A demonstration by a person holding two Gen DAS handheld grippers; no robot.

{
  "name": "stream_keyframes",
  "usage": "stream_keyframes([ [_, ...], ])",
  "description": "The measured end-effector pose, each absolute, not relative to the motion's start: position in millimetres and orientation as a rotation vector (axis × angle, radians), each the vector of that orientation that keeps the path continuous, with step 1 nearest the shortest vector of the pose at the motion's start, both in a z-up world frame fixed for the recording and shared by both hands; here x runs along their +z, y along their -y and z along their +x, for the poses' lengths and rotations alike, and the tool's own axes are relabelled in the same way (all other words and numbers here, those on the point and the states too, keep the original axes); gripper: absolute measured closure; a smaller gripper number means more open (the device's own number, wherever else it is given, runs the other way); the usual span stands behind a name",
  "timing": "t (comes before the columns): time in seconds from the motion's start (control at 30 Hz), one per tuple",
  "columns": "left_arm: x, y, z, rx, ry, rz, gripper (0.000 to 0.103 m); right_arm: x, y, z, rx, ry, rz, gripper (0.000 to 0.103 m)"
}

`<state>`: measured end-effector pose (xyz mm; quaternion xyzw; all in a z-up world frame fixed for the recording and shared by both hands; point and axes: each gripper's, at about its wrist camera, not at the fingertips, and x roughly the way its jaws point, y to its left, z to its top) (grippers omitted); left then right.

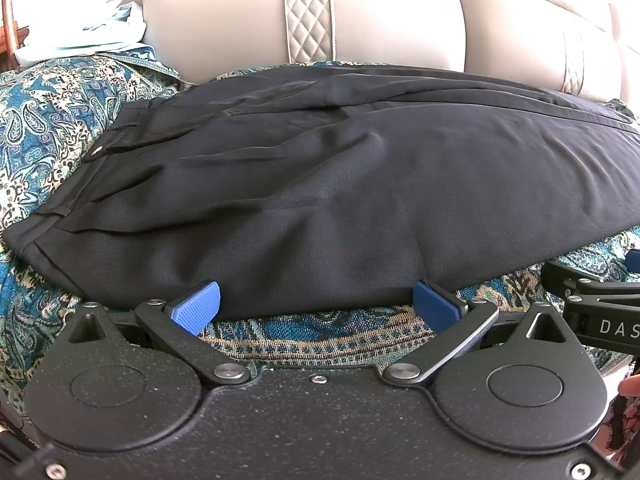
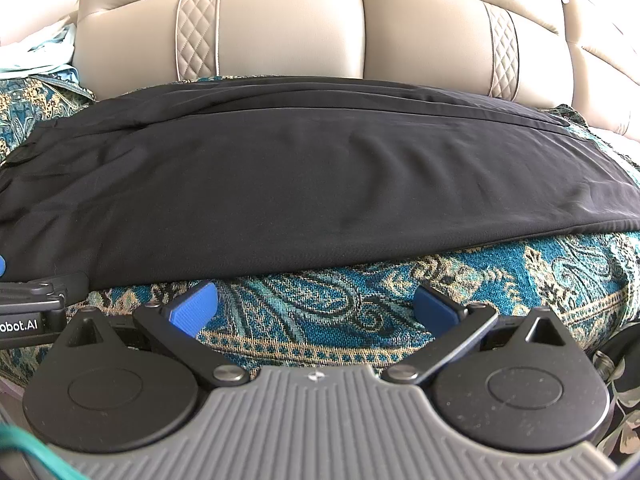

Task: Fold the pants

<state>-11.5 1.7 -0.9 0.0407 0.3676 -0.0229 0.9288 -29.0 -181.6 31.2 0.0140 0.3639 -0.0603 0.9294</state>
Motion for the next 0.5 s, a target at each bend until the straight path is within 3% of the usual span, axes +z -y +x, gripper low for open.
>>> stream_keyframes([
  [0.5, -1.2, -2.0, -12.0, -0.047, -0.753, 0.083, 0.0, 29.9, 182.3, -27.0, -0.117, -0.752, 0.025, 0.0],
])
